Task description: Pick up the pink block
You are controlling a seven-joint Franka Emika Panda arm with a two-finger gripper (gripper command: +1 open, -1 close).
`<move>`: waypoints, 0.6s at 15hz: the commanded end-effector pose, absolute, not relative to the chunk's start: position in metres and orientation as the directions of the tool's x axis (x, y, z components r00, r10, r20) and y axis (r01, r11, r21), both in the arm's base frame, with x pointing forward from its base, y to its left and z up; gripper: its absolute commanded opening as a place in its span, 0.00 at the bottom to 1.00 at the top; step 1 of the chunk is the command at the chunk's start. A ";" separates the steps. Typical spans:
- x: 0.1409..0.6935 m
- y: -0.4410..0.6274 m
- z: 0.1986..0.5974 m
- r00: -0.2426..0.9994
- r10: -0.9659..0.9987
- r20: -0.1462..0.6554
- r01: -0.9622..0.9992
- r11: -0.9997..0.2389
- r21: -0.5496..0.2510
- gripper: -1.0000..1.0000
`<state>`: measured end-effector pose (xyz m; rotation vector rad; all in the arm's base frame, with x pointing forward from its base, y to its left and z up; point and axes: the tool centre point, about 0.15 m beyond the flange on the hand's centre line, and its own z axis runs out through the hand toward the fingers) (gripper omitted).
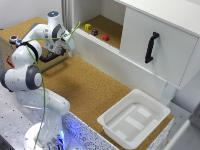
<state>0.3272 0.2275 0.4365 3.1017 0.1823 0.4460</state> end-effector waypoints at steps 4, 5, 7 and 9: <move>0.416 0.177 0.445 0.927 0.087 0.364 0.104 -0.994 -0.026 1.00; 0.443 0.165 0.451 0.914 0.089 0.396 0.112 -0.993 -0.035 1.00; 0.486 0.148 0.461 0.895 0.106 0.432 0.127 -0.992 -0.021 1.00; 0.525 0.133 0.472 0.878 0.120 0.463 0.142 -0.990 -0.011 1.00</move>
